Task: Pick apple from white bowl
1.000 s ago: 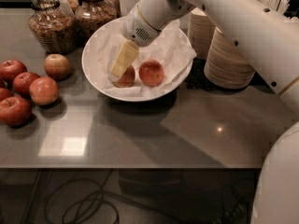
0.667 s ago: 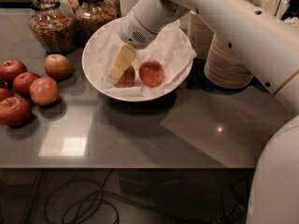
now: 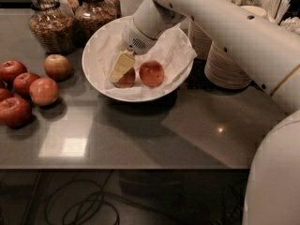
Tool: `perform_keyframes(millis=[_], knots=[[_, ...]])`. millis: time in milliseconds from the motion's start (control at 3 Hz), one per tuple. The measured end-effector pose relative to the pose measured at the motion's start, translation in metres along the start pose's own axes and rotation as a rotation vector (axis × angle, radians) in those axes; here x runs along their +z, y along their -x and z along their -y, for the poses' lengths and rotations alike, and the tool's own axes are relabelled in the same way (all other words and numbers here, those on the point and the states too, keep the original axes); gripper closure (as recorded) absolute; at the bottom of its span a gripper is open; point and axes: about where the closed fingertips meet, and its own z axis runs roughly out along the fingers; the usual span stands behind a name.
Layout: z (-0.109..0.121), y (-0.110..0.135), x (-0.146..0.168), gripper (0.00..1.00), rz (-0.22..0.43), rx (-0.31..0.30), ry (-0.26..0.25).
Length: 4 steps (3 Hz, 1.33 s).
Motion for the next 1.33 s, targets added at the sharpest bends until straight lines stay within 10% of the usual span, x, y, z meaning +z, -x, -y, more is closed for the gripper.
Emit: perform_keyframes(millis=[333, 1333], knots=[[0.004, -0.01, 0.007, 0.4, -0.022, 0.008, -0.003], [0.019, -0.058, -0.018, 0.0, -0.027, 0.086, -0.051]])
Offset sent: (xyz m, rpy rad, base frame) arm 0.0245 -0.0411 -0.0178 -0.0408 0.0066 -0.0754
